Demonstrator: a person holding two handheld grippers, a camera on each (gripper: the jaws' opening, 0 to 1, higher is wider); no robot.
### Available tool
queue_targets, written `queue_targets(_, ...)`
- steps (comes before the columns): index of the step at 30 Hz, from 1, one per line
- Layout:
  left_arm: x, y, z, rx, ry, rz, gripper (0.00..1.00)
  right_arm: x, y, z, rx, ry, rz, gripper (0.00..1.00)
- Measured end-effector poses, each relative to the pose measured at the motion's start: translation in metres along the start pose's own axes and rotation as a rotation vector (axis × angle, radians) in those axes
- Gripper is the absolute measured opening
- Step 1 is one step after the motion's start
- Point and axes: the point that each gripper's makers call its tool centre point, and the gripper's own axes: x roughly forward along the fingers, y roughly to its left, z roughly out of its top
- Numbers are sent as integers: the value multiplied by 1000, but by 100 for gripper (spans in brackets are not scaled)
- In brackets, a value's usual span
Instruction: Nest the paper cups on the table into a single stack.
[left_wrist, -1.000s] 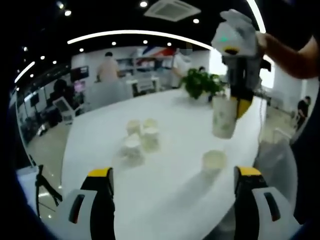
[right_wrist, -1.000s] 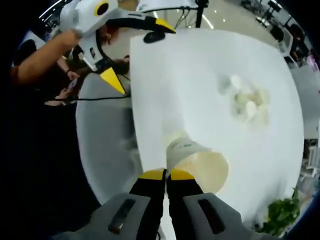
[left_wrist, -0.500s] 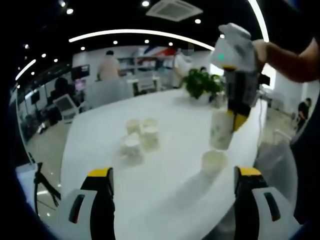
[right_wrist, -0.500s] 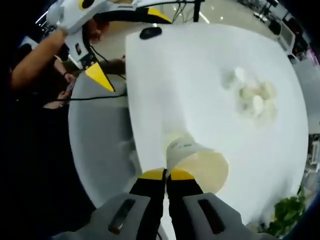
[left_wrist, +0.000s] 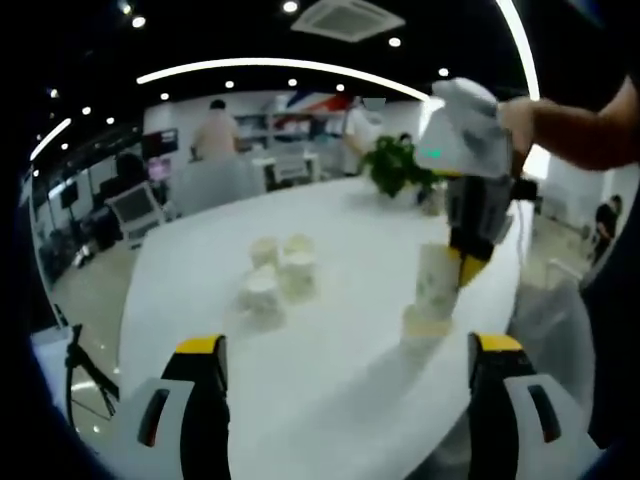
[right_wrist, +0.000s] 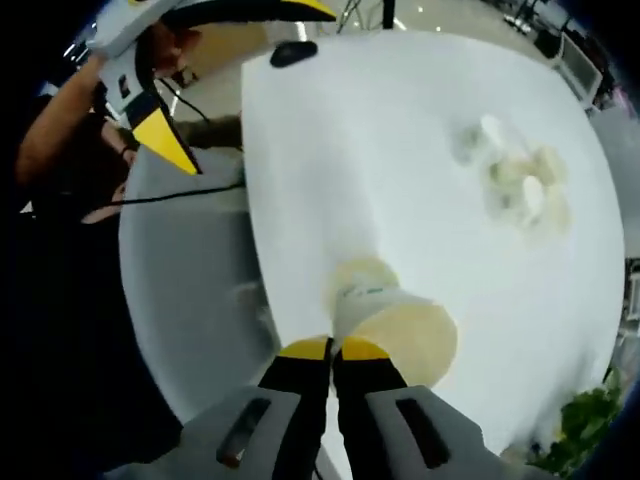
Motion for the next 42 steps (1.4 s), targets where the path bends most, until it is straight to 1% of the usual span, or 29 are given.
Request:
queue_targets(6, 0, 1, -1, -9, -4, 0, 99, 9, 0, 1, 11, 2, -1, 0)
queue_targets(14, 0, 0, -1, -17, -9, 4, 99, 26, -2, 2, 33, 4, 4, 0)
queue_targets(24, -2, 0, -4, -19, -5, 9, 99, 40, -8, 9, 19, -21, -13, 0)
queue_targets(27, -3, 1, -4, -22, -7, 11, 99, 46, -7, 11, 40, -29, 2, 0)
queue_targets(35, -4, 1, -7, -21, -2, 14, 98, 58, -10, 10, 43, -26, 1, 0)
queue_targets(38, -5, 1, -7, -20, -1, 13, 98, 62, -10, 8, 32, -27, 0, 0)
queue_targets(40, -5, 1, -6, -19, -3, 14, 98, 61, -5, 10, 44, -50, 21, 0)
queue_targets(42, -5, 1, -6, -19, -3, 14, 98, 61, -5, 10, 44, -58, 23, 0)
